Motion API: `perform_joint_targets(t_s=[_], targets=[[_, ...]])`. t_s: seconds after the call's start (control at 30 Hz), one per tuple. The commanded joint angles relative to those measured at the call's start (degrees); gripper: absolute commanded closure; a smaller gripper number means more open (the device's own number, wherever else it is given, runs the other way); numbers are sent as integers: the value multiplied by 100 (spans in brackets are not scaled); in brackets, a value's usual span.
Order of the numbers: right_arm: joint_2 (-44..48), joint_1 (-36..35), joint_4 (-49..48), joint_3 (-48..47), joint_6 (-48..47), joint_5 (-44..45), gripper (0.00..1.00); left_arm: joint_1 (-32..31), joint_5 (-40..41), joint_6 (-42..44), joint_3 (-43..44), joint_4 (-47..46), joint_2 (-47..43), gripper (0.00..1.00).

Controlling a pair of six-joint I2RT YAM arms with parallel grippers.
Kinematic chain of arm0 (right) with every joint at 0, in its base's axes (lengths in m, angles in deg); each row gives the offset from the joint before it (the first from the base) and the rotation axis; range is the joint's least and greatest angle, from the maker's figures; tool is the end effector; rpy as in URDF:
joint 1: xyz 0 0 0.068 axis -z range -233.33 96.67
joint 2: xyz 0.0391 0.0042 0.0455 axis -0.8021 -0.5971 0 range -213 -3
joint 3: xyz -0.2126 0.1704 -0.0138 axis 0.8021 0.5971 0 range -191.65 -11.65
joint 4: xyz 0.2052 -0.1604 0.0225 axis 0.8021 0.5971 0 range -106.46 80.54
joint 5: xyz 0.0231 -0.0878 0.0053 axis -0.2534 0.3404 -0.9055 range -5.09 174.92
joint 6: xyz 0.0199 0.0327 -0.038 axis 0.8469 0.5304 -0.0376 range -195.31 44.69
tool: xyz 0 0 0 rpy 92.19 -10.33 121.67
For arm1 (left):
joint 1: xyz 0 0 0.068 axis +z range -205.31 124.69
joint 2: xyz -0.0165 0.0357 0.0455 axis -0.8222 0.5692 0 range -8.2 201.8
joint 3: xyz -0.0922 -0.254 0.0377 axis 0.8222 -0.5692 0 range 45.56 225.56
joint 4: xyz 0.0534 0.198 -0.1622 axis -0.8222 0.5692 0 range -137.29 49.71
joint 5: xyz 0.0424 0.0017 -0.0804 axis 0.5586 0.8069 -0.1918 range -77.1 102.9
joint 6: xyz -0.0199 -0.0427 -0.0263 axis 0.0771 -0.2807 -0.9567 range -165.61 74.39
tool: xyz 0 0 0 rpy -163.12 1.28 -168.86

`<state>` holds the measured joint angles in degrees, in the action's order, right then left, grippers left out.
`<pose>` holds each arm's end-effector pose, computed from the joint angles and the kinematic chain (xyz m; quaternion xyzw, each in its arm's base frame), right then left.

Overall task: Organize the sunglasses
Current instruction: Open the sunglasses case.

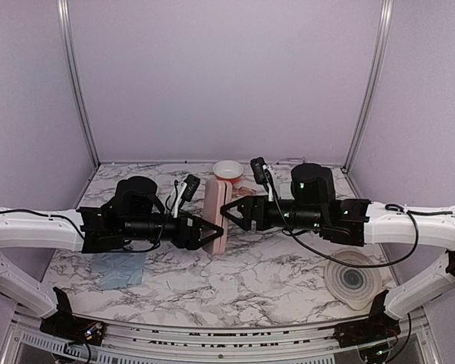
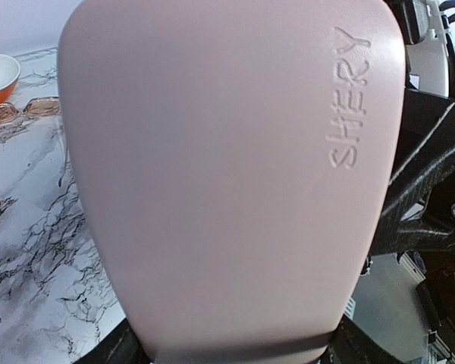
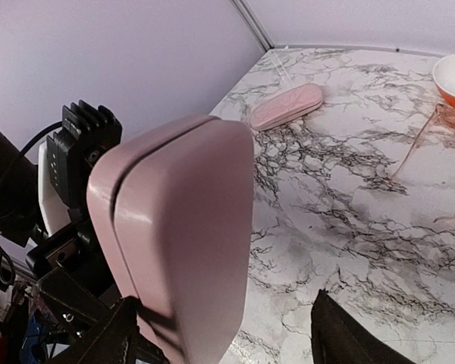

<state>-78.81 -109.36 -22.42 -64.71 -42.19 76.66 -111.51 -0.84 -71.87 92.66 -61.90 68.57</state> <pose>0.1684 0.2591 0.2985 -0.2010 0.7762 0.4586 0.3831 0.1638 -0.2598 0.2730 0.2739 0.7425 -0.4695 0.3916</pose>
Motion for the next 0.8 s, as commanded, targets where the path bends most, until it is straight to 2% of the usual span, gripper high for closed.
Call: perform_joint_targets(t_s=[0.0,0.43,0.77], targets=[[-56,-31,290,-300,98,395,25,-56,134,136,272,-49,18,58],[-189,-32,660,-341,90,693,27,-114,220,177,354,30,27,59],[-415,-30,1000,-475,19,788,30,-277,574,394,674,476,163,60]])
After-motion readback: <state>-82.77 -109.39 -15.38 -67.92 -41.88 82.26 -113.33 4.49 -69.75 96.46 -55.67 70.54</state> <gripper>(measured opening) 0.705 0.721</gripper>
